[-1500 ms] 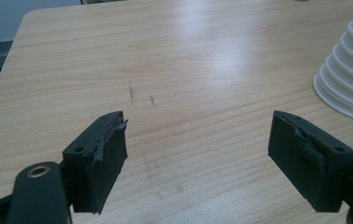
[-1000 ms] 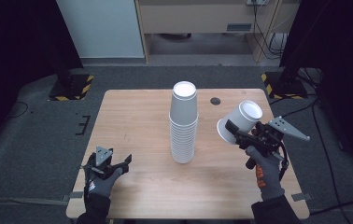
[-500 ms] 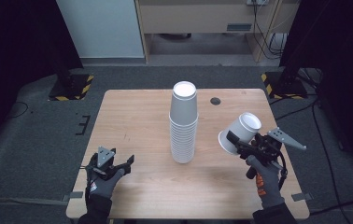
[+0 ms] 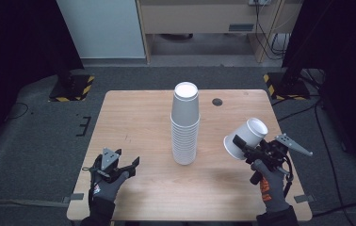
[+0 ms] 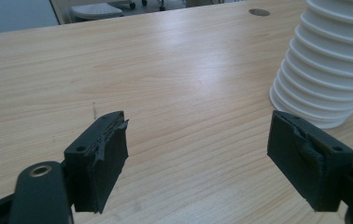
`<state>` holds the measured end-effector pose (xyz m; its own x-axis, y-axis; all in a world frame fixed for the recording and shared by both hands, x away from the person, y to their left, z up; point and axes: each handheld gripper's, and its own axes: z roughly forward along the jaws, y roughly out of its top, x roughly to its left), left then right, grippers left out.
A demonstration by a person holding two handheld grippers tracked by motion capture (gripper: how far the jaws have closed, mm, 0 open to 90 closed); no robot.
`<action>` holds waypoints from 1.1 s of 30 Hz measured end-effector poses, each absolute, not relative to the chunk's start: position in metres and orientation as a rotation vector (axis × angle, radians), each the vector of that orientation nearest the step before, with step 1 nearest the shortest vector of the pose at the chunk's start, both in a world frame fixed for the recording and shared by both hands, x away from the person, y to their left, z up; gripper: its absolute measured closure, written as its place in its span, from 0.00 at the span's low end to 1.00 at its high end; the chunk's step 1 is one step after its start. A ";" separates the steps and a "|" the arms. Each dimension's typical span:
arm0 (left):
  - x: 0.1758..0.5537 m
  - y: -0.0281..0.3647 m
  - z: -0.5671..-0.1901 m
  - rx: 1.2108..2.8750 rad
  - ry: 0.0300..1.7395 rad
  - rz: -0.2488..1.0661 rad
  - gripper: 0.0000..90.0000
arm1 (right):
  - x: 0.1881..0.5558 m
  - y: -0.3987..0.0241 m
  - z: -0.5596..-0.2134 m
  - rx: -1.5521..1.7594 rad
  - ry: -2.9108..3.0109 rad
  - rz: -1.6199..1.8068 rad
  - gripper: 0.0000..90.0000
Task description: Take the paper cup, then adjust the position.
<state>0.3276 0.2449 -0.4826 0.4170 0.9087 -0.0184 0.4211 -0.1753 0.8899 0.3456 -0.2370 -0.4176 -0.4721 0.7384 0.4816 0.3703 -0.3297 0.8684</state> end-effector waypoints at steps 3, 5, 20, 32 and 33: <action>0.327 0.240 -0.481 1.774 1.134 0.679 0.21 | 0.346 -0.238 -0.420 1.441 1.612 1.875 0.18; 0.326 0.238 -0.481 1.780 1.118 0.678 0.21 | 0.347 -0.238 -0.421 1.442 1.613 1.875 0.18; 0.320 0.214 -0.474 1.776 1.018 0.651 0.21 | 0.347 -0.240 -0.422 1.473 1.580 1.917 0.18; 0.317 0.198 -0.470 1.768 0.935 0.626 0.26 | 0.343 -0.239 -0.427 1.545 1.522 1.980 0.18; 0.316 0.196 -0.469 1.767 0.930 0.622 0.26 | 0.343 -0.239 -0.427 1.546 1.522 1.977 0.18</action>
<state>0.3161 0.1965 -0.4694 0.5714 0.8206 -0.0092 0.3040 -0.2012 0.9312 0.3432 -0.2388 -0.4274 -0.4297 0.6788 0.5955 0.4022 -0.4465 0.7993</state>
